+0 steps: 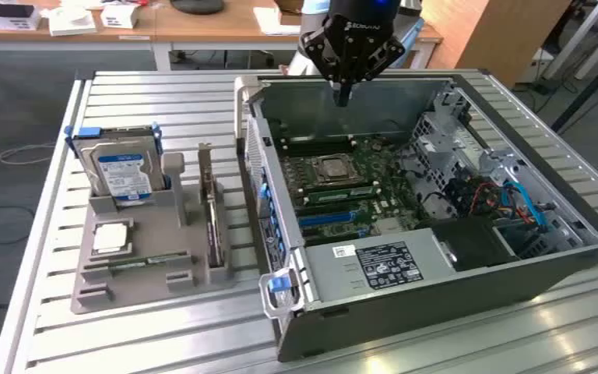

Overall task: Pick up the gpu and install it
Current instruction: 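Reach for the gpu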

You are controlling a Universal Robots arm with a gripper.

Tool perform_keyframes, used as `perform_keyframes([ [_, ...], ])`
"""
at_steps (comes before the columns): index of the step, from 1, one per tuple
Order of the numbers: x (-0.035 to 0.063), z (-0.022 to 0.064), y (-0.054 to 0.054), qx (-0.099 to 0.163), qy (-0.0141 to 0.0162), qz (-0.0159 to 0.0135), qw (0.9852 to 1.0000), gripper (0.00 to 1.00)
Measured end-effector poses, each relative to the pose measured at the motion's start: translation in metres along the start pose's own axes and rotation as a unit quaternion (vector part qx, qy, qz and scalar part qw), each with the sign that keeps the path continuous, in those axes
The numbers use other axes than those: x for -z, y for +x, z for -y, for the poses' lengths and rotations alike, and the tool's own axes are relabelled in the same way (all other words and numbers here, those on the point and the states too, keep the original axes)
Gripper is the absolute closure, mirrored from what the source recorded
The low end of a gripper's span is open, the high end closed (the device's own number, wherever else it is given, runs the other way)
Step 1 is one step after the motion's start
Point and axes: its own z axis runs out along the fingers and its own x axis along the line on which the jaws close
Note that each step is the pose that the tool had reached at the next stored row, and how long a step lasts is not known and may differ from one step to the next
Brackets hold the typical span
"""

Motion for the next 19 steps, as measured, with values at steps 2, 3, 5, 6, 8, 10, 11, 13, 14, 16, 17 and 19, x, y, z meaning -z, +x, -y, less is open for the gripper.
perform_keyframes([
  [2, 0.0, 0.0, 0.0, 0.0, 0.0, 0.0, 1.0, 0.89],
  [3, 0.0, 0.0, 0.0, 0.0, 0.0, 0.0, 1.0, 0.89],
  [5, 0.0, 0.0, 0.0, 0.0, 0.0, 0.0, 1.0, 0.89],
  [6, 0.0, 0.0, 0.0, 0.0, 0.0, 0.0, 1.0, 0.89],
  [8, 0.0, 0.0, 0.0, 0.0, 0.0, 0.0, 1.0, 0.89],
  [10, 0.0, 0.0, 0.0, 0.0, 0.0, 0.0, 1.0, 0.89],
  [11, 0.0, 0.0, 0.0, 0.0, 0.0, 0.0, 1.0, 0.89],
  [13, 0.0, 0.0, 0.0, 0.0, 0.0, 0.0, 1.0, 0.89],
  [14, 0.0001, 0.0001, 0.001, 0.0, 0.0, 0.0, 1.0, 0.89],
  [16, 0.0001, 0.0003, 0.004, 0.0, 0.0, 0.0, 1.0, 0.89],
  [17, 0.0001, 0.0004, 0.006, 0.0, 0.0, 0.0, 1.0, 0.89],
  [19, 0.0001, 0.0008, 0.011, 0.0, 0.0, 0.0, 1.0, 0.89],
])
